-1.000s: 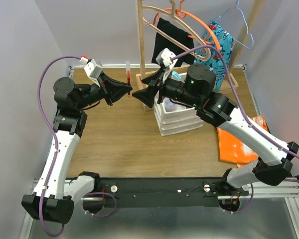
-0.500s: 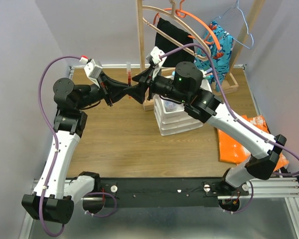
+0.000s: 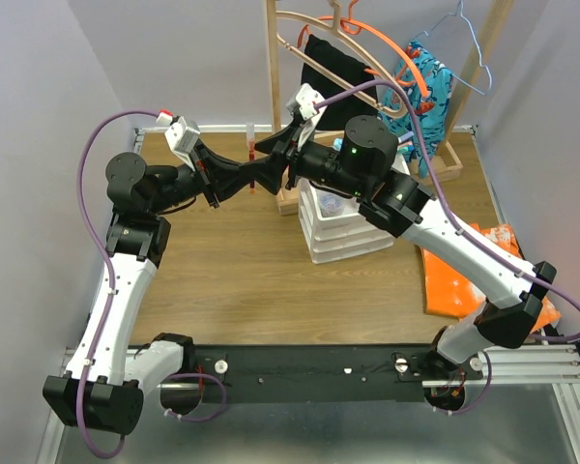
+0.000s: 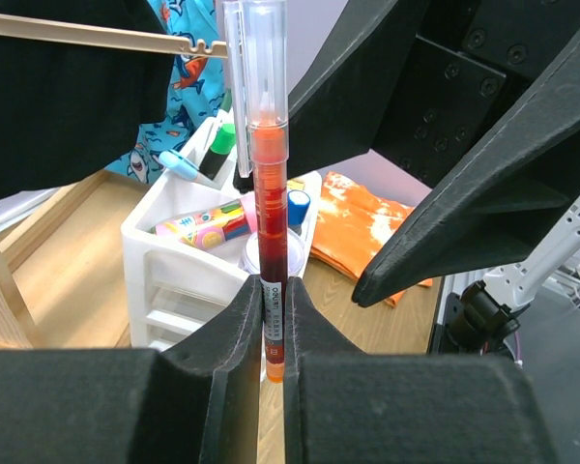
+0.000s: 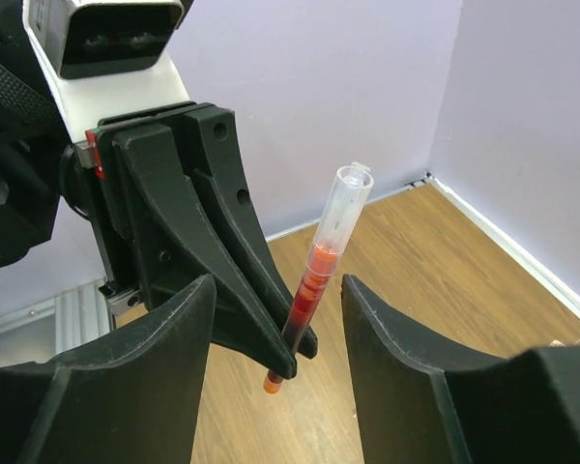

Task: Sort the stationery into containers
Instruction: Place the pen in the storage box.

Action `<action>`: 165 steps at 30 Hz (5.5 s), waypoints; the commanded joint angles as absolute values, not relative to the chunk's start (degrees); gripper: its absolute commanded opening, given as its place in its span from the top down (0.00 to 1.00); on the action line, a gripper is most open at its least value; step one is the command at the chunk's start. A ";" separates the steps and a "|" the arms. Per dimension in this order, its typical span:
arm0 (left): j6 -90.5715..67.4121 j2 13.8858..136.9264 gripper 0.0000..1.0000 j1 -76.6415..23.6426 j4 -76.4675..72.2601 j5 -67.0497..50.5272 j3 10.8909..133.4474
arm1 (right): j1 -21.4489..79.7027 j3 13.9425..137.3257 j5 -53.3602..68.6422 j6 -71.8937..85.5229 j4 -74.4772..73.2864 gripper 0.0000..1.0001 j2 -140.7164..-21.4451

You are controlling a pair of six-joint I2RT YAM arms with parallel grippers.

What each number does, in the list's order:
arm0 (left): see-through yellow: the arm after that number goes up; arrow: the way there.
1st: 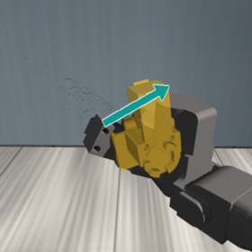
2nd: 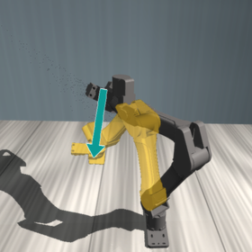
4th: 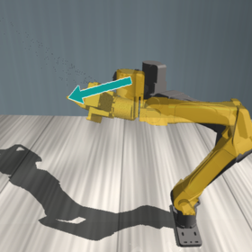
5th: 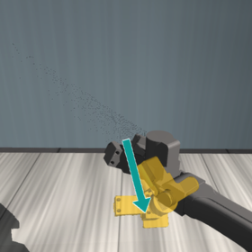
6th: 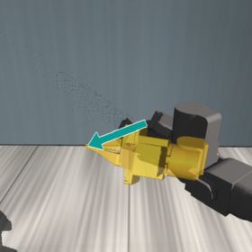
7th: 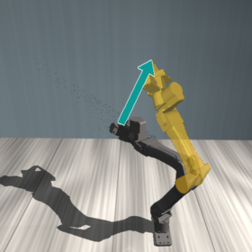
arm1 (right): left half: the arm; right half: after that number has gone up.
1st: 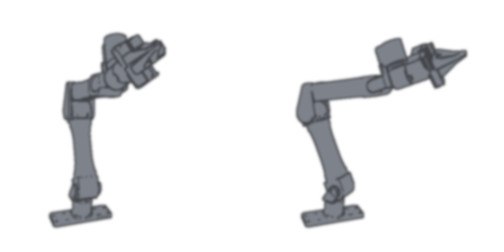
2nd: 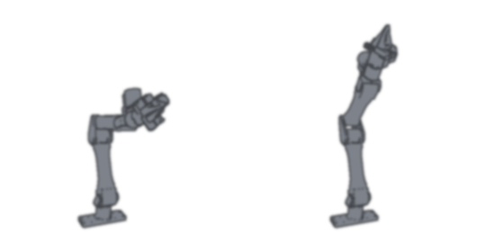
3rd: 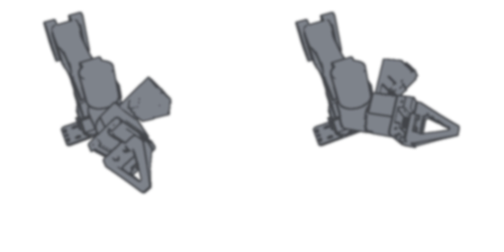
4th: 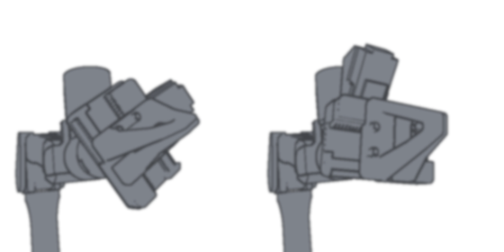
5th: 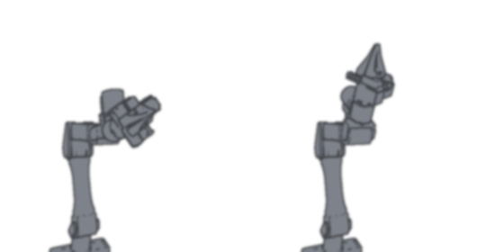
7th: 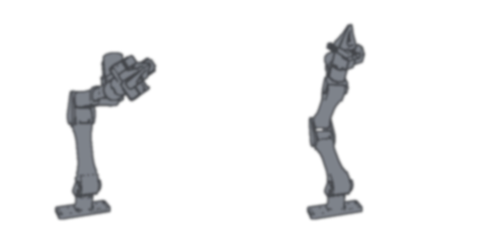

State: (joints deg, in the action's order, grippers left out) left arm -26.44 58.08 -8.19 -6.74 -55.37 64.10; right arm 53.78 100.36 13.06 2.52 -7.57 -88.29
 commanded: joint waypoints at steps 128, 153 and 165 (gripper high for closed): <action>-23.64 59.33 0.01 -7.56 -1.41 -49.92 62.40 | 24.08 56.60 -10.63 -10.90 21.36 0.99 -73.57; -24.17 59.15 0.01 -7.56 -2.20 -49.83 62.32 | 24.08 55.37 -14.77 -11.69 18.11 0.67 -71.02; -25.14 59.94 0.01 -7.56 -4.13 -50.01 62.58 | 24.08 59.06 -13.10 -11.60 13.72 0.61 -70.23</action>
